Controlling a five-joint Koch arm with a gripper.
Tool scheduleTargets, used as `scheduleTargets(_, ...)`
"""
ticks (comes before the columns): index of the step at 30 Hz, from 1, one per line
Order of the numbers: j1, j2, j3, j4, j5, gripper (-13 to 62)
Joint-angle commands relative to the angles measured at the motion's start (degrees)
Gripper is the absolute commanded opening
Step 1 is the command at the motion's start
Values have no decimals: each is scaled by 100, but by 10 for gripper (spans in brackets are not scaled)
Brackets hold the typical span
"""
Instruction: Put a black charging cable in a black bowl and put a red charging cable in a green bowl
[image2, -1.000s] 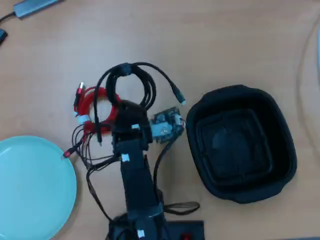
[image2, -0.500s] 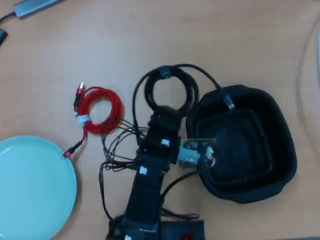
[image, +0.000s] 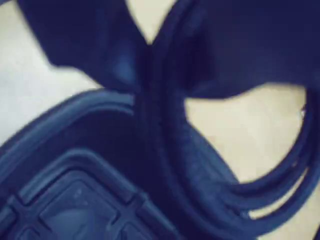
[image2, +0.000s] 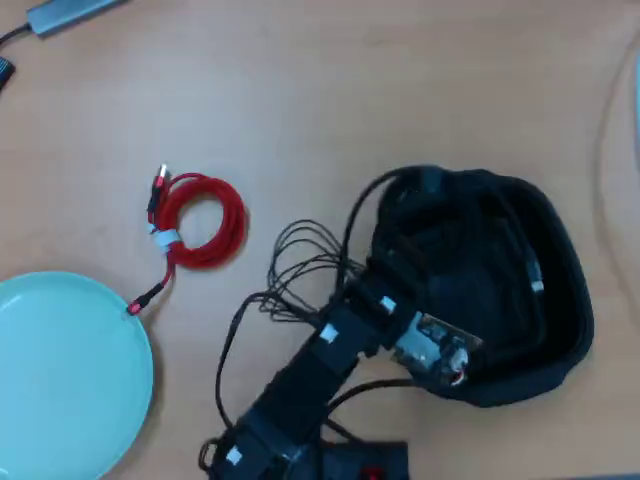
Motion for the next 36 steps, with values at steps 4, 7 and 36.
scheduleTargets(4, 888, -563, -35, -1116, 281, -63)
scheduleTargets(7, 1327, -1090, -18, -1072, 325, -63)
scheduleTargets(36, 1397, -2716, 1239, -2496, 316, 188)
